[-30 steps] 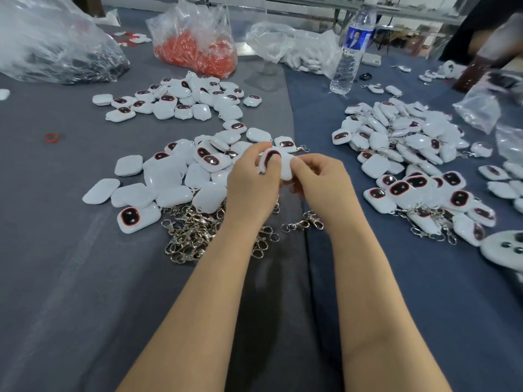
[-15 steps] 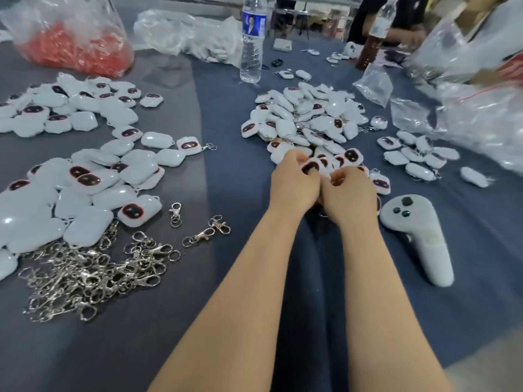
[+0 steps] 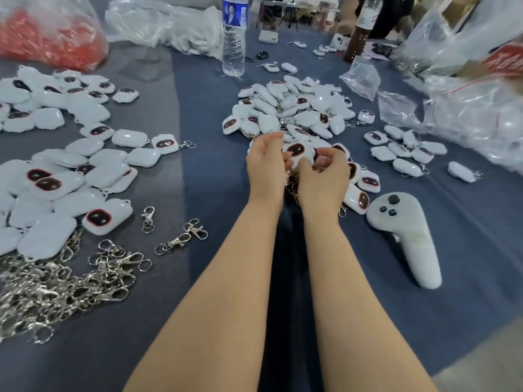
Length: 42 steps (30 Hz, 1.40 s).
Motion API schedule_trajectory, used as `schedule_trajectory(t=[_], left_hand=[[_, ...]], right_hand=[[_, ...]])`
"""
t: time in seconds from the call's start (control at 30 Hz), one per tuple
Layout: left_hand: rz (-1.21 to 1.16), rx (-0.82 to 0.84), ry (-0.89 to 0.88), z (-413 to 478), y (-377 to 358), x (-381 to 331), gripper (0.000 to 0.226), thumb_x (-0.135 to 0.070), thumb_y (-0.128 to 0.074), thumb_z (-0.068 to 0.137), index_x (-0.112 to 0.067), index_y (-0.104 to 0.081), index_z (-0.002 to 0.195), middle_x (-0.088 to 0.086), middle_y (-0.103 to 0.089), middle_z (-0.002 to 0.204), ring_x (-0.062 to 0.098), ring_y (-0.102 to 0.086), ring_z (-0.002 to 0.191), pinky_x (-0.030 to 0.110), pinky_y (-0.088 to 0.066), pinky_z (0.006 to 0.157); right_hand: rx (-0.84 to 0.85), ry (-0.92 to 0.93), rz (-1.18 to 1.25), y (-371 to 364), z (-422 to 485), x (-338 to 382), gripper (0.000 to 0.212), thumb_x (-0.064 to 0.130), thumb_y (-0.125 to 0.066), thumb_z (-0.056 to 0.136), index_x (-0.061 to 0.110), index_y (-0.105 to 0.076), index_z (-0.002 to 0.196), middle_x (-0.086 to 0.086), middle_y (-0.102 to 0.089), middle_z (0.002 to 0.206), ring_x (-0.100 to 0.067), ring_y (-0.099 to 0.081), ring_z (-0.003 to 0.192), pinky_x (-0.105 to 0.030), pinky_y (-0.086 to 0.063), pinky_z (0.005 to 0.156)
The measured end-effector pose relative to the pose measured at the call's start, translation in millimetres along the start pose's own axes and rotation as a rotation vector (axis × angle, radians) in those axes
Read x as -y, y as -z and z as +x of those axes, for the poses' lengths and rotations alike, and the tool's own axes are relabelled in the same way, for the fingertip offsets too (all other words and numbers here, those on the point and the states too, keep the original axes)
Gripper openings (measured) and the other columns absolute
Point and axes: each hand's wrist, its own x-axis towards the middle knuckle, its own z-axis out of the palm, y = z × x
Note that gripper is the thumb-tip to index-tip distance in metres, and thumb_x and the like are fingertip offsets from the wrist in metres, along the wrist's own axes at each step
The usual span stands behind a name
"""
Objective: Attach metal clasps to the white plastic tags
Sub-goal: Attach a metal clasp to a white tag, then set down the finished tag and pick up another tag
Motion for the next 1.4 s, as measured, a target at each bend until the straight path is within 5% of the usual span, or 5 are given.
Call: schedule_trajectory(t=[0.27, 0.7, 1.0, 1.13, 1.4], left_hand=[[0.148, -0.168, -0.125, -18, 34, -28, 0.015, -0.003, -0.047, 0.090, -0.012, -0.058, 0.093, 0.002, -0.063, 0.088, 0.018, -0.059, 0.082, 0.036, -0.050, 0.083], [0.264, -0.591, -0.351, -47, 201, -104, 0.015, -0.009, -0.050, 0.087, -0.022, -0.058, 0.085, 0.003, -0.061, 0.090, 0.017, -0.057, 0.085, 0.035, -0.047, 0.079], [0.532, -0.326, -0.414, -50, 221, -104, 0.017, -0.022, -0.062, 0.089, -0.022, -0.059, 0.106, -0.007, -0.061, 0.110, -0.001, -0.056, 0.099, 0.012, -0.043, 0.087], [0.593, -0.229, -0.361, -54, 219, -101, 0.007, -0.029, -0.061, 0.089, -0.022, -0.061, 0.088, -0.007, -0.063, 0.083, -0.003, -0.060, 0.067, 0.013, -0.046, 0.060], [-0.011, -0.334, -0.159, -50, 219, -104, 0.016, -0.012, -0.062, 0.090, -0.011, -0.053, 0.103, 0.010, -0.060, 0.107, 0.013, -0.070, 0.073, 0.016, -0.053, 0.059]], right_hand=[[0.185, 0.086, 0.121, -16, -43, 37, 0.009, 0.012, -0.057, 0.088, 0.021, -0.056, 0.088, 0.014, -0.056, 0.077, 0.012, -0.052, 0.067, -0.002, -0.037, 0.062], [0.789, 0.284, -0.737, -100, -164, 80, 0.052, 0.055, -0.057, 0.083, 0.011, -0.053, 0.111, -0.011, -0.054, 0.119, -0.034, -0.049, 0.113, -0.042, -0.041, 0.093], [0.722, -0.045, 0.269, -98, -147, 78, 0.016, 0.017, -0.068, 0.085, 0.018, -0.054, 0.093, 0.004, -0.059, 0.080, -0.008, -0.058, 0.068, -0.022, -0.048, 0.067], [0.892, -0.167, 0.538, -96, -147, 80, 0.003, 0.006, -0.060, 0.091, 0.008, -0.058, 0.092, -0.005, -0.066, 0.072, -0.012, -0.067, 0.062, -0.023, -0.054, 0.063], [0.788, 0.332, -0.591, -86, -147, 69, 0.040, 0.053, -0.064, 0.082, 0.017, -0.061, 0.098, 0.001, -0.064, 0.098, -0.023, -0.058, 0.095, -0.038, -0.049, 0.082]])
